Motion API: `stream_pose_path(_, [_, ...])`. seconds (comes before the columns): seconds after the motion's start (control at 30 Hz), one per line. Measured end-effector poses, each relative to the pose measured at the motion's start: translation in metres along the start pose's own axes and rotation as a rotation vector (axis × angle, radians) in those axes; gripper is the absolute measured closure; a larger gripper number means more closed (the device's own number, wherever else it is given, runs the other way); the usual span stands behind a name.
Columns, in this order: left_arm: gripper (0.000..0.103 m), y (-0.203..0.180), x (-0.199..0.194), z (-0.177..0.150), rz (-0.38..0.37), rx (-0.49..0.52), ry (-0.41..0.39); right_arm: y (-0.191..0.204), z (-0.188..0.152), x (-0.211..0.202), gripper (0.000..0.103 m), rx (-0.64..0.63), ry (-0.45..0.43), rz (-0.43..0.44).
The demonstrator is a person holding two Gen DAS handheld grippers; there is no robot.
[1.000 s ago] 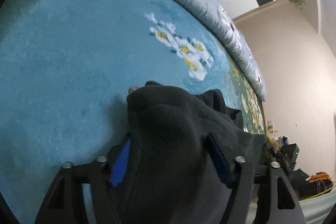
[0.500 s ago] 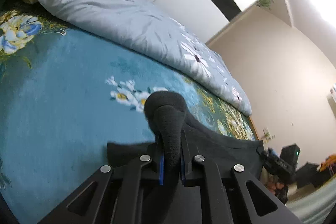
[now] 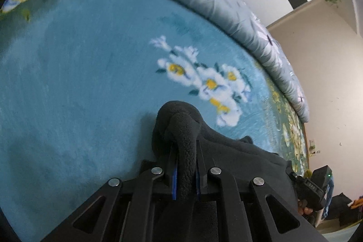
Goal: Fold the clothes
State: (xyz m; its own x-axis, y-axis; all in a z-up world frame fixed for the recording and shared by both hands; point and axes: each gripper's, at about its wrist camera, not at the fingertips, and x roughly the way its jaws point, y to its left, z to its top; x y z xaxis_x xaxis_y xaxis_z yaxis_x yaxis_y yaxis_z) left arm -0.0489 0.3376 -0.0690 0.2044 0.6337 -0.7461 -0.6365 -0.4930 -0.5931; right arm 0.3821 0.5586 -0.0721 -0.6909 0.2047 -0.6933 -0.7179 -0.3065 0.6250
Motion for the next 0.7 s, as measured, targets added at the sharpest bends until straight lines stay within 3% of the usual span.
stream_pose_path(0.1, [0.086,-0.002,-0.006,-0.002,0.001,-0.006,-0.003,0.005,-0.002,-0.001,0.091,-0.012,0.005,-0.025])
stream_pose_path(0.17, [0.074,-0.008,-0.018,-0.003,-0.001,-0.012,-0.017,0.011,-0.002,-0.008,0.089,-0.028,-0.001,-0.031])
stream_pose_path(0.23, [0.048,-0.015,-0.035,-0.005,-0.008,-0.005,-0.046,0.017,-0.003,-0.020,0.075,-0.037,-0.033,-0.047])
stream_pose_path(0.27, [0.042,-0.020,-0.046,-0.007,-0.008,0.003,-0.066,0.020,-0.004,-0.028,0.064,-0.038,-0.056,-0.056])
stream_pose_path(0.33, [0.032,-0.031,-0.071,-0.013,0.008,0.027,-0.117,0.026,-0.007,-0.045,0.060,-0.043,-0.098,-0.069])
stream_pose_path(0.4, [0.029,-0.042,-0.093,-0.021,0.035,0.068,-0.158,0.036,-0.014,-0.066,0.050,-0.069,-0.131,-0.094])
stream_pose_path(0.53, [0.025,-0.074,-0.119,-0.061,0.074,0.220,-0.194,0.075,-0.044,-0.097,0.049,-0.215,-0.162,-0.163])
stream_pose_path(0.7, [0.025,-0.105,-0.116,-0.127,0.175,0.408,-0.230,0.122,-0.113,-0.101,0.049,-0.395,-0.055,-0.058])
